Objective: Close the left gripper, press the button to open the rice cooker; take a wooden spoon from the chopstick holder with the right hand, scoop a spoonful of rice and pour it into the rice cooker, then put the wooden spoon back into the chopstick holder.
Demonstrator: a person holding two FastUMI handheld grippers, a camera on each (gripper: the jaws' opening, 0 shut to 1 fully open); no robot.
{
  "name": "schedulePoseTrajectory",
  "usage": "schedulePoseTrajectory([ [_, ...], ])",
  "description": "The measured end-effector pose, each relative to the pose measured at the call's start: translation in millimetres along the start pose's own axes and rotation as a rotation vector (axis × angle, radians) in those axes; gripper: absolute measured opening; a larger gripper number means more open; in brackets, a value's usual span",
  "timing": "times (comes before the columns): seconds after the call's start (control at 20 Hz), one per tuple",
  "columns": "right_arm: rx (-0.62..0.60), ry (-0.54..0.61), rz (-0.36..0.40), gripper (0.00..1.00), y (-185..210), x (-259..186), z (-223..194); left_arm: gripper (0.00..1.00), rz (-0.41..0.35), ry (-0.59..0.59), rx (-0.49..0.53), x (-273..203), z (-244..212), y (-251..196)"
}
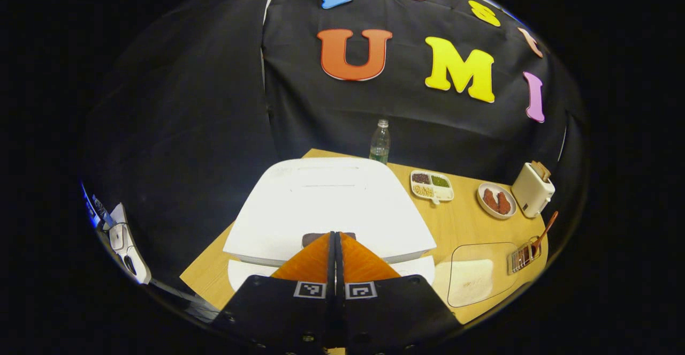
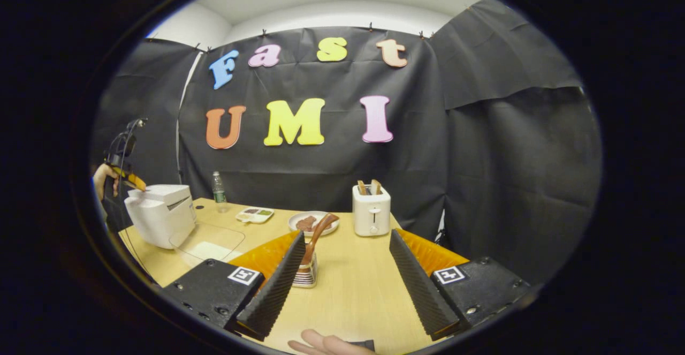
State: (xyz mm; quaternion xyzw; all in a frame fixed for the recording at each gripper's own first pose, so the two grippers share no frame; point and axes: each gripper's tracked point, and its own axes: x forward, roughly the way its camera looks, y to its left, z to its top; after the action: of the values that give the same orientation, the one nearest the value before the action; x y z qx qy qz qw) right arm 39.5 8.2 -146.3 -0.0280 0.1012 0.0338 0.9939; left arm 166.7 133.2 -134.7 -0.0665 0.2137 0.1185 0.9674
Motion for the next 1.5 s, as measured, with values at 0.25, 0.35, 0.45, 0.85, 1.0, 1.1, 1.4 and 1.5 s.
schedulePoseTrajectory([
  [0.25,0.026,0.017,-0.038,1.0,-1.1,-4.5,0.8,0.0,-0.056,-0.049,0.033,-54.8,9.9,-13.3],
  [0.35,0.048,0.026,-0.041,0.98,-0.5,-4.2,-2.4,0.4,-0.059,-0.089,0.056,-74.9,10.8,-19.1],
  [0.45,0.051,0.028,-0.005,0.98,11.1,-4.4,-2.0,0.39,-0.06,-0.134,0.069,-97.1,12.0,-23.3],
  [0.85,0.072,-0.003,-0.026,1.0,6.4,18.2,-0.6,0.96,-0.104,-0.306,0.064,-171.7,14.1,-37.6],
  [1.0,0.116,0.061,0.023,1.0,20.4,40.4,-16.6,0.96,-0.124,-0.365,0.091,-193.1,9.1,-47.5],
  [1.1,0.132,0.076,0.034,1.0,23.2,58.4,-25.7,0.96,-0.135,-0.391,0.106,-204.6,0.4,-52.2],
  [1.4,0.158,0.129,0.029,0.93,35.7,118.8,-57.0,0.95,-0.183,-0.466,0.117,-235.4,-17.3,-64.5],
  [1.5,0.194,0.13,0.03,1.0,36.1,145.4,-61.1,0.95,-0.187,-0.486,0.127,-239.9,-21.9,-67.4],
])
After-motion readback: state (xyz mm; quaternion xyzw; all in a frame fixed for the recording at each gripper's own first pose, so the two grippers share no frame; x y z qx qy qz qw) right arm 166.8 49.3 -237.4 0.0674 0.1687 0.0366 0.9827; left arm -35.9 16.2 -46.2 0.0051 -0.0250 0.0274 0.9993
